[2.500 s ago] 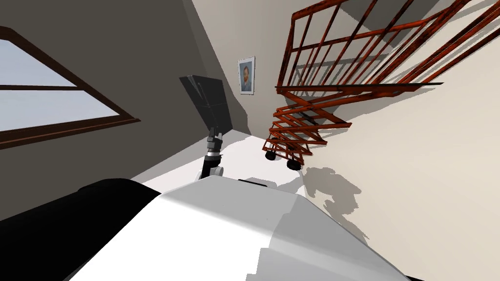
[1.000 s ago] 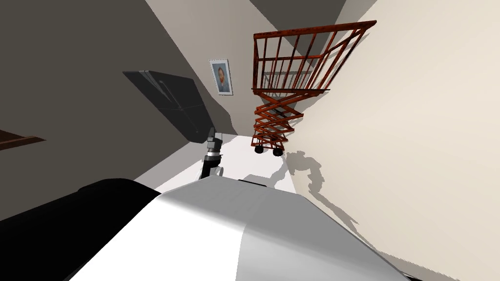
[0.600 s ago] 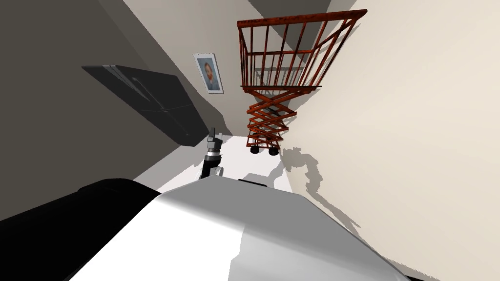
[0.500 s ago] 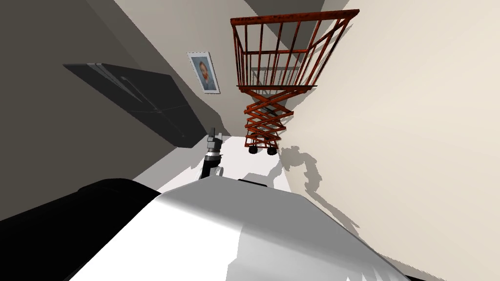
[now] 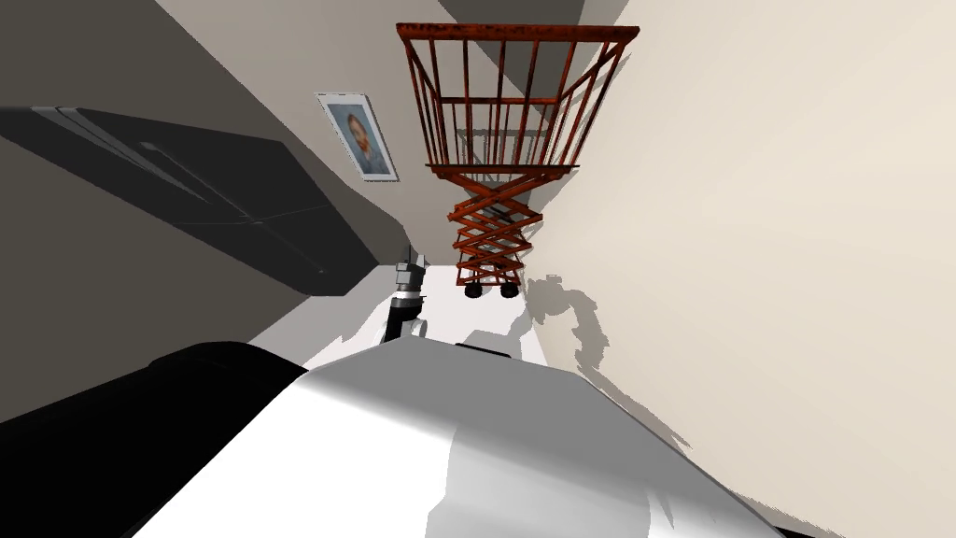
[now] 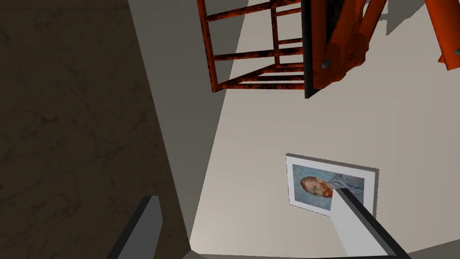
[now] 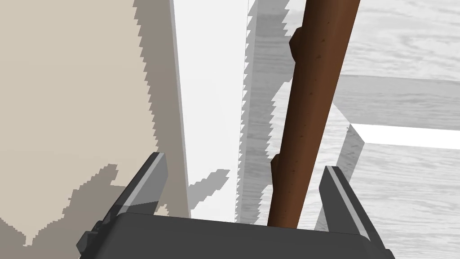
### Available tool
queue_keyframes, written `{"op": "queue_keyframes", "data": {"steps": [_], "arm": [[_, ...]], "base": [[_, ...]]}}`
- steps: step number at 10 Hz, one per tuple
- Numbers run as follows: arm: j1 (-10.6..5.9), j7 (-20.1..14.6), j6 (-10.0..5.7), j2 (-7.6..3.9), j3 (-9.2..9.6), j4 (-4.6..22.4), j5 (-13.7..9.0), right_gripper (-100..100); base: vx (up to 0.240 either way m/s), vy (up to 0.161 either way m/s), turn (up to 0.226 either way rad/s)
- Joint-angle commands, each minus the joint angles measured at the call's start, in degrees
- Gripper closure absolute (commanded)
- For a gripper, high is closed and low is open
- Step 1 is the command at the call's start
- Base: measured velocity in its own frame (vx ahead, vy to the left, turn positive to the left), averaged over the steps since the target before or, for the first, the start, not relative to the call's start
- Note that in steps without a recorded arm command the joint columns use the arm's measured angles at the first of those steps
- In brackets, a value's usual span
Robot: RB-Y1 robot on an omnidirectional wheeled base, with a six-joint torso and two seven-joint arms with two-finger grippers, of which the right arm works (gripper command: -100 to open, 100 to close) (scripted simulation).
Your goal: Pull the door open
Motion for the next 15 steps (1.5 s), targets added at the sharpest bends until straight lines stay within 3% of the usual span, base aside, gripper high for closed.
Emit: {"op": "queue_keyframes", "data": {"steps": [1, 3, 5, 7, 10, 11, 15], "arm": [[0.26, -1.1, 1.01, 0.26, 1.01, 0.2, 1.3, -100], [0.78, -2.6, 2.38, 0.46, 2.49, 0.2, 3.3, -100], [0.78, -2.6, 2.38, 0.46, 2.49, 0.2, 3.3, -100], [1.29, -4.1, 3.75, 0.65, 3.97, 0.2, 5.2, -100], [1.48, -4.2, 4.25, 0.77, 4.43, -0.2, 5.8, -100], [1.48, -4.2, 4.25, 0.77, 4.43, -0.2, 5.8, 100], [1.48, -4.2, 4.25, 0.77, 4.43, -0.2, 5.8, 100]], "base": [[0.126, -0.139, -0.291], [0.103, -0.167, -0.248], [0.043, -0.063, -0.026], [0.063, -0.133, -0.246], [0.028, -0.101, -0.094], [-0.001, 0.032, 0.049], [-0.011, 0.003, -0.007]]}}
